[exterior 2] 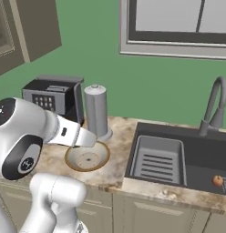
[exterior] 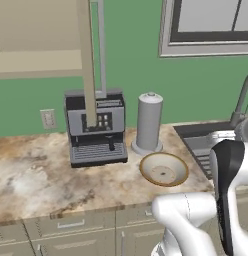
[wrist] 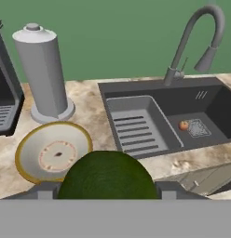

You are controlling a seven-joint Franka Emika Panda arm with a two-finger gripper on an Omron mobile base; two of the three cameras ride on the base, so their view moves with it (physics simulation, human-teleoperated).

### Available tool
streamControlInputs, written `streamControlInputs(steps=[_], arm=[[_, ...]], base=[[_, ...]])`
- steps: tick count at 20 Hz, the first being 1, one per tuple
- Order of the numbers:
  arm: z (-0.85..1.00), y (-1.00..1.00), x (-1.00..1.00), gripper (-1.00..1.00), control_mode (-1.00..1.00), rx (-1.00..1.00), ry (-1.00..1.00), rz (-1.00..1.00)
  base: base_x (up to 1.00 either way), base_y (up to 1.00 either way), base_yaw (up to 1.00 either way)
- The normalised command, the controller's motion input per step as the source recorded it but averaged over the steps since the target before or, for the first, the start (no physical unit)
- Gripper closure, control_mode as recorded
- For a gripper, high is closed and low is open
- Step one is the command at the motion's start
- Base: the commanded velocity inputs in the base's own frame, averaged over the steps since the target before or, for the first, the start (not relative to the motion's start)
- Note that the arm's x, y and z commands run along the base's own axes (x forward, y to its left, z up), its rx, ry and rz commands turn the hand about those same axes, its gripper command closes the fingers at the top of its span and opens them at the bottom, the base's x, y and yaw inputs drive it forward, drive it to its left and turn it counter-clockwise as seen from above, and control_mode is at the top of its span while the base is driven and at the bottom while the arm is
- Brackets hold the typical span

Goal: Pick the limes from the cabinet and place them in one bowl. Pick the peach from the sink and place it in the other bowl.

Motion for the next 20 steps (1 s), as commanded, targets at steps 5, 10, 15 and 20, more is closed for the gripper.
streamControlInputs(steps=[5,10,15,20], arm=[[0.0,0.0,0.0,1.0,1.0,0.0,0.0,0.0],[0.0,-0.03,0.02,1.0,-1.0,0.0,0.0,0.02],[-0.25,0.0,0.43,1.0,-1.0,0.0,0.06,0.02],[-0.44,0.1,0.76,1.0,-1.0,0.0,0.26,0.07]], base=[[0.53,-0.04,0.14],[0.22,-0.07,0.07],[0.0,0.0,0.0],[0.0,0.0,0.0]])
